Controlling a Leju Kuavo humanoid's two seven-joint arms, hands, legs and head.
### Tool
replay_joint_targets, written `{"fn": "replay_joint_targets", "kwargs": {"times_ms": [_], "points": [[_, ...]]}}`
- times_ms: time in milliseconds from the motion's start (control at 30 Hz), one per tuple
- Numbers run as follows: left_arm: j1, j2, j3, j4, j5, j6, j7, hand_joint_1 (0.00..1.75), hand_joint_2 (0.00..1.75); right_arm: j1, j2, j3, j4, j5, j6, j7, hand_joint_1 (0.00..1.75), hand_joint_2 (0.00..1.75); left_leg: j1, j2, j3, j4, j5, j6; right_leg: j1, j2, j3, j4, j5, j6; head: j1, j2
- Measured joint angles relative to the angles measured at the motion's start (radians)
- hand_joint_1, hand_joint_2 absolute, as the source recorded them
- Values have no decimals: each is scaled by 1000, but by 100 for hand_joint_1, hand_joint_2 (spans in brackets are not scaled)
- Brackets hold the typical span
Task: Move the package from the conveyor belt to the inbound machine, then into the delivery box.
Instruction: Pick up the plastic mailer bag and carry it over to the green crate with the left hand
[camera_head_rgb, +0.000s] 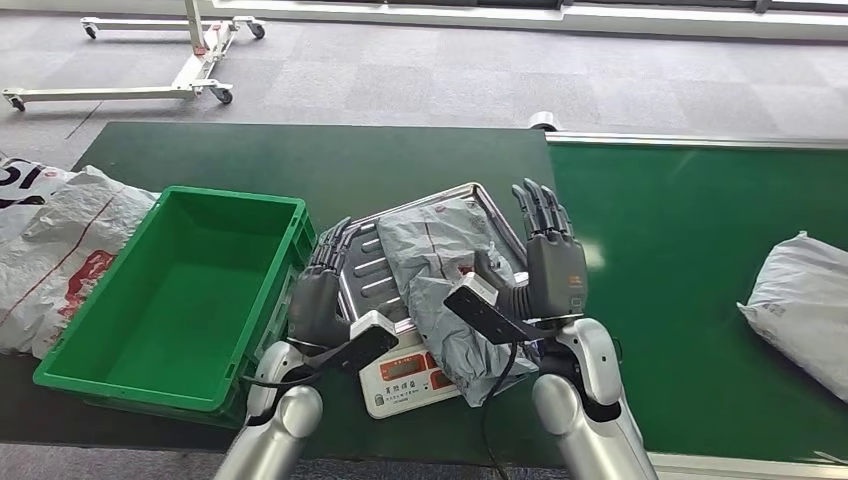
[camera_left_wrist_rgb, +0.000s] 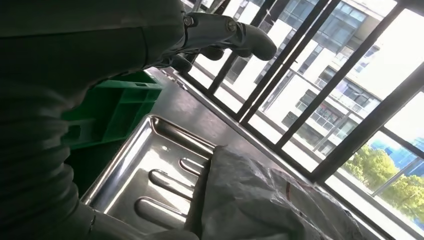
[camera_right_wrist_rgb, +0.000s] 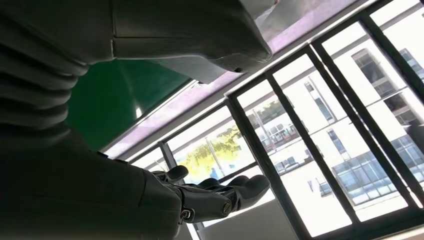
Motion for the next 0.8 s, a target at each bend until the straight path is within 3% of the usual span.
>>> {"fn": "replay_joint_targets", "kwargs": {"times_ms": [367, 400, 500, 533, 800], "points": [[-145, -37, -129, 328, -78, -92, -28, 0, 175, -34, 24, 0, 1, -23, 16, -10, 0, 175, 0, -2, -2, 0, 0, 0, 0, 0, -1, 0, 0, 0, 0, 0], [-152, -38, -137, 345, -81, -98, -31, 19, 175, -35, 24, 0, 1, -24, 17, -10, 0, 175, 0, -2, -2, 0, 0, 0, 0, 0, -1, 0, 0, 0, 0, 0], [-173, -41, -166, 394, -106, -130, -41, 150, 175, -41, 26, 0, 4, -29, 19, -9, 0, 175, 0, -2, -2, 0, 0, 0, 0, -1, -1, 0, 0, 0, 0, 0], [-181, -42, -177, 411, -115, -137, -43, 175, 175, -44, 26, 0, 5, -30, 19, -9, 0, 175, 0, -2, -2, 0, 0, 0, 0, -1, -1, 0, 0, 0, 0, 0], [-234, -47, -227, 498, -127, -140, -53, 175, 175, -46, 27, 0, 6, -33, 18, -5, 0, 175, 0, -4, -2, 0, 1, 2, 0, -3, 1, 0, 0, 1, 0, 0]]}}
